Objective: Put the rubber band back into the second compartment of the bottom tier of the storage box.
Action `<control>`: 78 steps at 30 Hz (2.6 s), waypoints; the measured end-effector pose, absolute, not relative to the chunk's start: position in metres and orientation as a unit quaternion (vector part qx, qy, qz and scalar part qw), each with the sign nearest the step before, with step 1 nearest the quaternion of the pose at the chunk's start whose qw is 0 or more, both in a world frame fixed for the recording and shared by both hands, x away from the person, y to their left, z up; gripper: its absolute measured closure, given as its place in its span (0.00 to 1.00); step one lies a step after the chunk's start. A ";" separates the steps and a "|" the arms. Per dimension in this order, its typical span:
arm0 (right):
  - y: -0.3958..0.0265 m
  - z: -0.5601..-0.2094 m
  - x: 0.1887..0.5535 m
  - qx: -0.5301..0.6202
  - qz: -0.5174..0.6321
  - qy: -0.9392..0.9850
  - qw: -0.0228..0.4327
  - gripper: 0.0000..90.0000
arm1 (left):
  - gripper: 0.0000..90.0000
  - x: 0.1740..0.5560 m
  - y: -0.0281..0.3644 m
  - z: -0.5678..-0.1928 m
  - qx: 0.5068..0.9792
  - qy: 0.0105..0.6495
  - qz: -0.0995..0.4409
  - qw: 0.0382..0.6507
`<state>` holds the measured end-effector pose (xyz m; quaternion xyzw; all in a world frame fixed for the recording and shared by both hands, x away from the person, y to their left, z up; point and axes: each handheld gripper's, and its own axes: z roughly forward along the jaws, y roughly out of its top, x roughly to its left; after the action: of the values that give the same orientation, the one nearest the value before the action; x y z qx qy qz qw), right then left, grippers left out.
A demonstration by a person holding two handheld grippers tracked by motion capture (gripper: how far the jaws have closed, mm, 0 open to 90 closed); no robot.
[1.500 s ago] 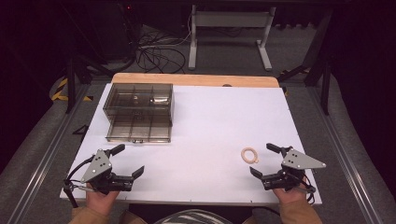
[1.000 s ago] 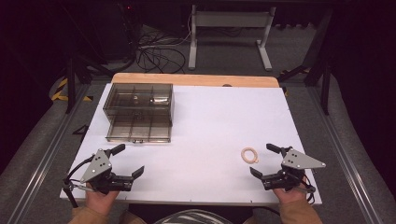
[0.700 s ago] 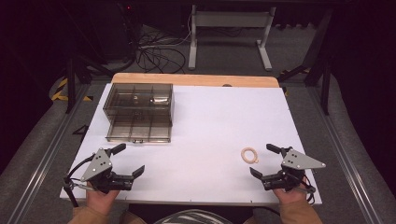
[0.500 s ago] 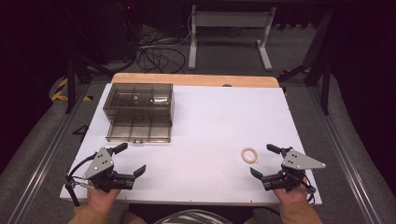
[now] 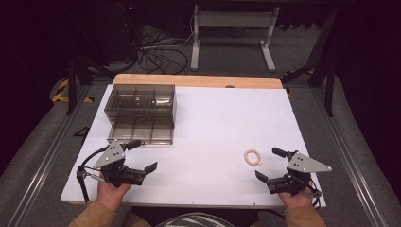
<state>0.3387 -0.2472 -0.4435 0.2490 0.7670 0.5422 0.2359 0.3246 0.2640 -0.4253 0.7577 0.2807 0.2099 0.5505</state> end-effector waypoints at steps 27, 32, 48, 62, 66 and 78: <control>-0.251 -0.447 0.339 0.256 0.538 0.770 0.229 0.00 | 0.08 0.360 0.203 -0.405 0.782 0.233 0.166 0.553; -0.252 -0.447 0.339 0.255 0.538 0.770 0.229 0.00 | 0.08 0.363 0.197 -0.404 0.783 0.230 0.154 0.558; -0.251 -0.447 0.339 0.252 0.538 0.772 0.224 0.00 | 0.13 0.373 0.182 -0.404 0.781 0.219 0.120 0.573; -0.250 -0.446 0.340 0.250 0.540 0.772 0.223 0.00 | 0.20 0.382 0.158 -0.407 0.789 0.212 0.111 0.566; -0.251 -0.446 0.340 0.252 0.540 0.772 0.223 0.00 | 0.21 0.388 0.144 -0.411 0.799 0.207 0.108 0.555; -0.252 -0.447 0.341 0.256 0.538 0.773 0.218 0.01 | 0.21 0.410 0.104 -0.424 0.812 0.222 0.073 0.535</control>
<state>0.3407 -0.2515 -0.4472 0.2558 0.7735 0.5376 0.2176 0.4104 0.1043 -0.4243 0.8117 0.2221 0.0733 0.5353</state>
